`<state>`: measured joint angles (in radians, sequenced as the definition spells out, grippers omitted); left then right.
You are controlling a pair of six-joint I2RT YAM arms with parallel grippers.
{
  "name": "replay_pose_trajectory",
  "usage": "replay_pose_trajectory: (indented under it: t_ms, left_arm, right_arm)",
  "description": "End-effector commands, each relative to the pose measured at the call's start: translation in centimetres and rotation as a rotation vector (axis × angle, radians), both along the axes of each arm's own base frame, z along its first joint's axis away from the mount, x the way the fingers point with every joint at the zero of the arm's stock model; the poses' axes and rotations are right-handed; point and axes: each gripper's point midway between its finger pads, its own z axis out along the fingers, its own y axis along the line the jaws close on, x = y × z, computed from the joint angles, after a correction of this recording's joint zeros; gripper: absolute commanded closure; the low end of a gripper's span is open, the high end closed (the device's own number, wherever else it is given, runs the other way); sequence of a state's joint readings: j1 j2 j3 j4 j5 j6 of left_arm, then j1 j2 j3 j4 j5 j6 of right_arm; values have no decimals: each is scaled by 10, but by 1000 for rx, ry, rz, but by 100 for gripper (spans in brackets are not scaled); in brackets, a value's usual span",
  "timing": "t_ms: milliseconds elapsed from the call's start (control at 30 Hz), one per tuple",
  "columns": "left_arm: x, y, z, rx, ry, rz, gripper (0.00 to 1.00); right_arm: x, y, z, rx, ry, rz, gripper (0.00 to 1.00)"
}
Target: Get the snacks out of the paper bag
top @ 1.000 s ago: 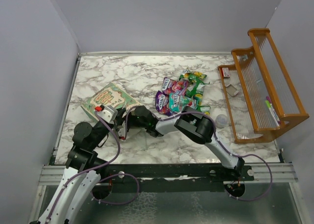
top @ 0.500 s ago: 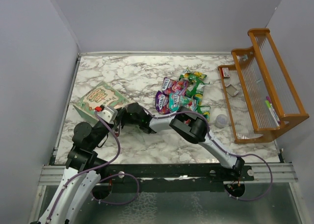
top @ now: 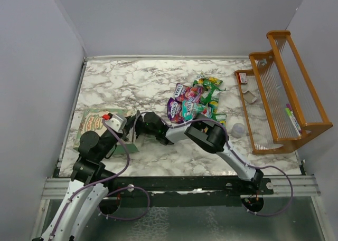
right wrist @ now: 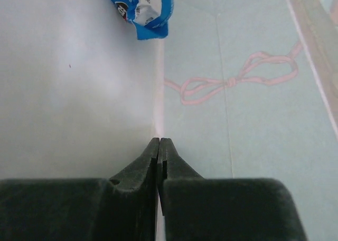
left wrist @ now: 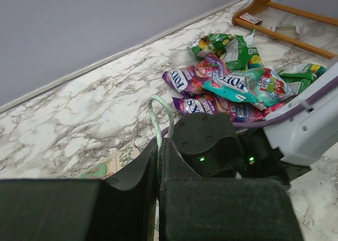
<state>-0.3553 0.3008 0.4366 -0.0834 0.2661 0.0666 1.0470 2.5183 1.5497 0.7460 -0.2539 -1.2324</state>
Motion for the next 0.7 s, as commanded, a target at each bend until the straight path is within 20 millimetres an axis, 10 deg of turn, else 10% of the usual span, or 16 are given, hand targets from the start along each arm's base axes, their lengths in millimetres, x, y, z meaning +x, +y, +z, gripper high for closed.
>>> replay_pose_trajectory:
  t_ms: [0, 500, 667]
  left_arm:
    - [10, 9, 7, -7, -16, 72, 100]
    - [39, 21, 3, -63, 75, 210, 100]
    - [47, 19, 10, -119, 66, 225, 100]
  right_arm:
    - [-11, -27, 76, 128, -19, -26, 99]
    - [-42, -122, 70, 250, 334, -151, 99]
    - [-52, -129, 48, 224, 638, -198, 78]
